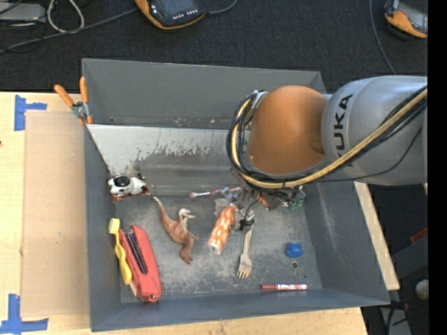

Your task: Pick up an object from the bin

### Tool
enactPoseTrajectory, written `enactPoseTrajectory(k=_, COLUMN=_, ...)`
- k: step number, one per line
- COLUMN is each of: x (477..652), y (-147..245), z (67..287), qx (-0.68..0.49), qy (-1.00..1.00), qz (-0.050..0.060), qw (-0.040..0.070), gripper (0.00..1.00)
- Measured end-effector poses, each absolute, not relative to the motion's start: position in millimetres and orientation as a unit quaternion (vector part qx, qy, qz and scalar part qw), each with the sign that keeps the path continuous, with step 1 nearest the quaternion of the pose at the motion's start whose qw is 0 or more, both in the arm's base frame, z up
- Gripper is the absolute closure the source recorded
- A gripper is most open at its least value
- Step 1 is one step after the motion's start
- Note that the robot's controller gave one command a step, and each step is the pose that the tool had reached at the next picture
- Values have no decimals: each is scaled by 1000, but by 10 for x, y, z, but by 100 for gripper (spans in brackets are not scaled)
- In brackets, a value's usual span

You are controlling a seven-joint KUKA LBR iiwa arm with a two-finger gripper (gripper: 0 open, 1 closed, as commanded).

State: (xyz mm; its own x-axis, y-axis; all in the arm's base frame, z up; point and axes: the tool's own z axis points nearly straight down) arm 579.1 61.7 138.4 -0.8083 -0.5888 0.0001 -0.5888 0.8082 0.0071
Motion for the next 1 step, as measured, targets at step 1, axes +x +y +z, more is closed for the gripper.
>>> enactPoseTrajectory(k=1, x=5672, y=685, z=2207, qx=328, qy=-945, qz=-5, qw=4, gripper=100)
